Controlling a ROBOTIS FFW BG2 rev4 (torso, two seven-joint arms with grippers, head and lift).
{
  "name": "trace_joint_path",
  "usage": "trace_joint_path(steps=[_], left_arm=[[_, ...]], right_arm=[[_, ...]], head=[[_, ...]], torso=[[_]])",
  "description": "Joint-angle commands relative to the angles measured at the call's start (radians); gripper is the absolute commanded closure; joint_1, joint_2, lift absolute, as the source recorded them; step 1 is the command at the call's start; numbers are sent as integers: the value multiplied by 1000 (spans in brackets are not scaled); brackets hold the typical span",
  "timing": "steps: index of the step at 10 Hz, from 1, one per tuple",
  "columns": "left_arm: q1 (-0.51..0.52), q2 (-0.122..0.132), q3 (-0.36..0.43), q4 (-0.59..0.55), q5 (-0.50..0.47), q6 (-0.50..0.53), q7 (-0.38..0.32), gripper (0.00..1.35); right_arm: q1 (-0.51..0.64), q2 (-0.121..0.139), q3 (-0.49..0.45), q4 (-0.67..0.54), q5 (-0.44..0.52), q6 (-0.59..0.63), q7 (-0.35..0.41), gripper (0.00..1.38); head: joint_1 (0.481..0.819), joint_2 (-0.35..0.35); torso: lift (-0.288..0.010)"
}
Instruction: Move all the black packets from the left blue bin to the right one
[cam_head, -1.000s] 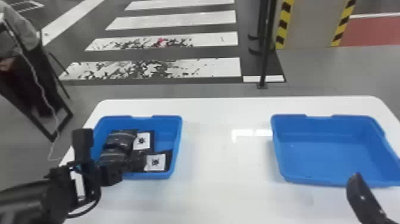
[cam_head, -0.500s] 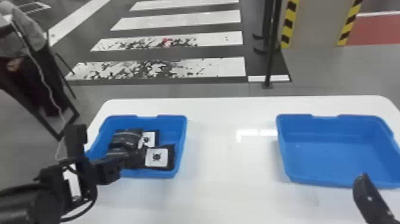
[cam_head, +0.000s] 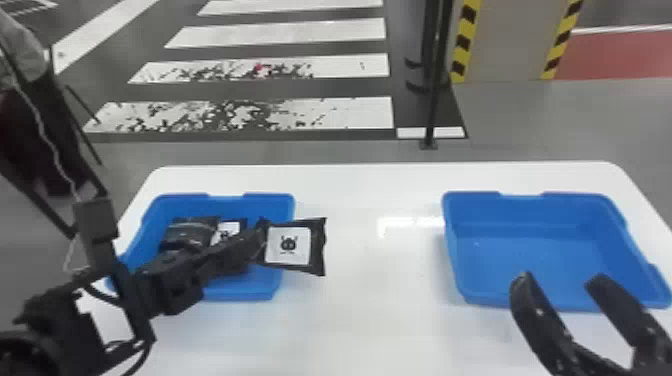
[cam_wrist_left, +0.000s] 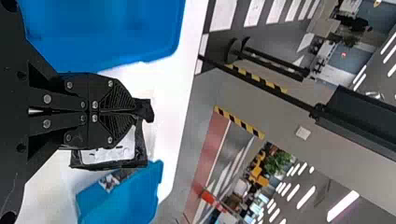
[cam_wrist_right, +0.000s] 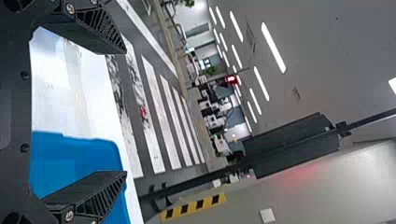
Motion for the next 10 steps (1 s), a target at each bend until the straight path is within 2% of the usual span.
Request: trace_joint_path(steps=[1,4,6,9,10], left_arm=[[5,-14,-41,-24,60,-3,-2,1204],[-2,-14,-150,-24,158,-13,-2,1204],[-14,-16,-196,-24,178,-8,-2,1204],[-19,-16,-260,-24,208,2,-2,1204],[-14,-16,-264,-24,214,4,-2,1204]], right_arm=[[-43,-7,15,1,-29,89,40,102],[-144,-7,23,23,-51,278,154,102],[-200,-7,25,50,-59,364,211,102],[-289,-6,25,148,-89,386,238,113],[-306,-7,17,165,-97,371,237,358]], head=[[695,106],[695,67],[695,53],[695,26],[695,12]], torso=[[-140],[-140],[-140],[-140],[-140]])
